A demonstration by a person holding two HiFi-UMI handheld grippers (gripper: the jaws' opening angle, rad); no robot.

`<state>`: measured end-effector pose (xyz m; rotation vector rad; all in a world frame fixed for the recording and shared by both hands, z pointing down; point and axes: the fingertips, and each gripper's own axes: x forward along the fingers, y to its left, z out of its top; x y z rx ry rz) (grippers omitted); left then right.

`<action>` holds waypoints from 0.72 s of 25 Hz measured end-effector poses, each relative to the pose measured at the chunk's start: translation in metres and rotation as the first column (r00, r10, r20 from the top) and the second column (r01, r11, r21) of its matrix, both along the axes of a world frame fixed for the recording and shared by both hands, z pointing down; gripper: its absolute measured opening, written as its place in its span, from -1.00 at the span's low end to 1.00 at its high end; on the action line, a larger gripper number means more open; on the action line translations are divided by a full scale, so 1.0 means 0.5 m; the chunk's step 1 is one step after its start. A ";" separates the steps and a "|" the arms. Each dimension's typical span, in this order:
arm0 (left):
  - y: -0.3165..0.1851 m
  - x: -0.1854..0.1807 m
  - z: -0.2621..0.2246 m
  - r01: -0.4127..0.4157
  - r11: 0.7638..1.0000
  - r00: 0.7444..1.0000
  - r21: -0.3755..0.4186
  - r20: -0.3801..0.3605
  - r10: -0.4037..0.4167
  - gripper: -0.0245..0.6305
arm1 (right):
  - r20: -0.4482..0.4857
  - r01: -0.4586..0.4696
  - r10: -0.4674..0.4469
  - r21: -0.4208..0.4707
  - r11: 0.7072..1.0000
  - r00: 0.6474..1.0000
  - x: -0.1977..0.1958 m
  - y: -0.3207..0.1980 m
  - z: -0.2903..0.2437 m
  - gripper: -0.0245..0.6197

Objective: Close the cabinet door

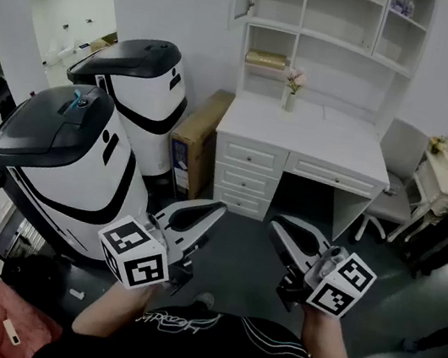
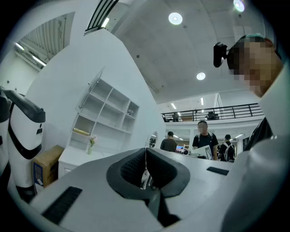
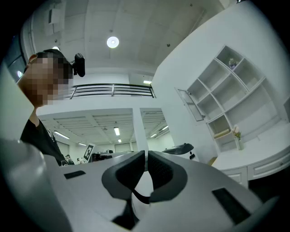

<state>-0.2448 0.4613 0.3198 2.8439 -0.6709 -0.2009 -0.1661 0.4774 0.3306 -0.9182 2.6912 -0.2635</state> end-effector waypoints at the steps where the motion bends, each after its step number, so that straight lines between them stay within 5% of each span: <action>1: 0.002 0.000 0.000 0.000 1.000 1.000 0.002 0.001 0.000 -0.85 | 0.000 0.001 -0.001 0.001 1.000 1.000 0.000 0.000 0.000 -0.76; 18: -0.111 0.056 0.054 -0.051 0.998 0.999 -0.044 0.014 0.051 -0.85 | 0.026 0.013 -0.011 -0.064 0.998 1.000 0.040 -0.110 0.055 -0.76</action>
